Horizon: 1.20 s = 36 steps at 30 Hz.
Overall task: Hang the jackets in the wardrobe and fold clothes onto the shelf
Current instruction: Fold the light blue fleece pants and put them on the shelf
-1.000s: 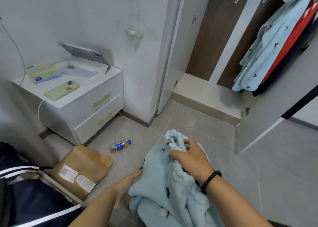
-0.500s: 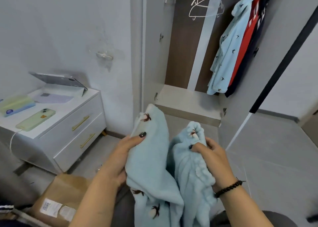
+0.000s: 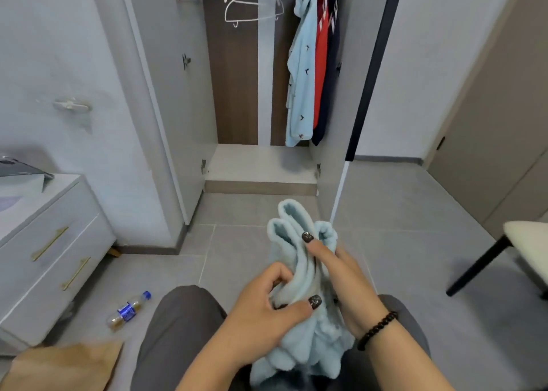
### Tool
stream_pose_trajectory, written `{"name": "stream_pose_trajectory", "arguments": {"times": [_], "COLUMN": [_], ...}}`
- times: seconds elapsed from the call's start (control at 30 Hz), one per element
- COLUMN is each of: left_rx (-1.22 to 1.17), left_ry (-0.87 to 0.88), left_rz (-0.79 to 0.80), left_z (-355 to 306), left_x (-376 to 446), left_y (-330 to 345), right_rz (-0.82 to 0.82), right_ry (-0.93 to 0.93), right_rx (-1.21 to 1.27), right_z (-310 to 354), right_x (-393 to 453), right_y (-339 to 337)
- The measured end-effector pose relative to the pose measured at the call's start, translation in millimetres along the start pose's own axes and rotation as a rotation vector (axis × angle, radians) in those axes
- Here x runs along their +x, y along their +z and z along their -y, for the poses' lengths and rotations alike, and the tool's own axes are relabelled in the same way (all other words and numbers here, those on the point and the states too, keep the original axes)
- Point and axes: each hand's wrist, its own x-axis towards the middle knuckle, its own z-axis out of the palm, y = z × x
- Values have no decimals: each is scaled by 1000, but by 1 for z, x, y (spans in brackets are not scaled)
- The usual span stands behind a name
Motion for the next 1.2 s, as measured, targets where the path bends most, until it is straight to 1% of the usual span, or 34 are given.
{"name": "stream_pose_trajectory", "arguments": {"times": [0.1,0.23,0.37,0.47,0.57,0.67,0.73,0.8,0.93,1.03,1.1,1.13,1.2], "left_rx": [-22,93,54,144,160,176,148,97,-52,-205,-248,-242,-238], "left_ry": [-30,-78,-184,-250,-335,-335,-318,-300,-181,-187,-187,-161,-92], "left_rz": [48,-14,-41,-149,-322,-480,-505,-420,-119,62,84,70,36], "left_z": [8,16,21,30,33,32,30,26,13,2,2,3,6], "left_x": [-6,-9,-7,-4,-1,5,8,11,16,19,21,21,21], "left_y": [12,17,14,7,-6,-21,-22,-13,-3,-15,-20,-21,-20], "right_rz": [32,-31,-84,-131,-187,-201,-165,-125,-94,47,141,149,105], "right_ry": [75,144,216,205,188,170,147,119,68,101,85,66,46], "right_rx": [-2,-37,-82,-150,-150,-143,-165,-185,-164,-113,-190,-229,-290], "right_z": [-11,-27,-37,-43,-43,-40,-38,-37,-24,-6,4,8,16], "right_x": [-7,-7,0,4,9,11,11,12,21,27,29,31,36], "right_y": [-14,-23,-24,-24,-28,-30,-26,-17,-7,-12,-8,-5,-1]}}
